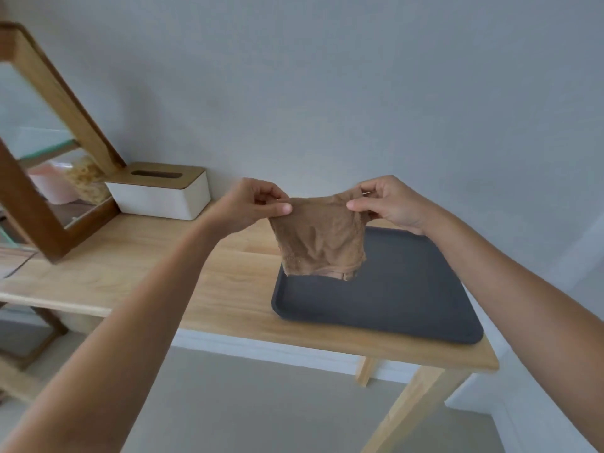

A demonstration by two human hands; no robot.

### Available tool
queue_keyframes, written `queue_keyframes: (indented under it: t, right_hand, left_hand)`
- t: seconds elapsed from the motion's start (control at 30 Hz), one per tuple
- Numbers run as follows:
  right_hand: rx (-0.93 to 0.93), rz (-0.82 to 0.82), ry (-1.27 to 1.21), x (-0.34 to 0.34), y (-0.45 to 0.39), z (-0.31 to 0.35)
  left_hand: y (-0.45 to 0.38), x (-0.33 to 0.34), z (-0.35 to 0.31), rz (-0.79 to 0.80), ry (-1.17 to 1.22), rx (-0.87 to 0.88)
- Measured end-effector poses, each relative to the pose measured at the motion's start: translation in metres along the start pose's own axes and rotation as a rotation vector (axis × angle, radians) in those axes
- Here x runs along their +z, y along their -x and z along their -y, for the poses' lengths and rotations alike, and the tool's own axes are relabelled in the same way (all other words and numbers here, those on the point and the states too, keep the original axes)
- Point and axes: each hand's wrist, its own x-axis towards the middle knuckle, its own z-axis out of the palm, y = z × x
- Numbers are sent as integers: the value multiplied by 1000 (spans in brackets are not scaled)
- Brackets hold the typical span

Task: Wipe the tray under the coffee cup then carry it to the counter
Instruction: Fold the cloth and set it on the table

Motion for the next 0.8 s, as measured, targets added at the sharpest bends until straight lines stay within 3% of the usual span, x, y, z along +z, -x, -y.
queue_keyframes:
  t: [0.2, 0.47, 0.57, 0.7, 0.8]
  right_hand:
    - [-2, 45, 7, 57, -56, 4]
    - [-175, -176, 177, 133, -97, 7]
    - [-196, -58, 335, 153, -77, -6]
    - [-121, 333, 529, 170, -50, -42]
    - [-145, 315, 591, 180, -51, -59]
  left_hand:
    - [13, -69, 24, -139, -139, -80]
    - [36, -113, 73, -349, -140, -152]
    - [64, -106, 96, -218, -130, -214]
    - [102, -84, 132, 177, -336, -360]
    - [105, -79, 139, 136, -357, -354]
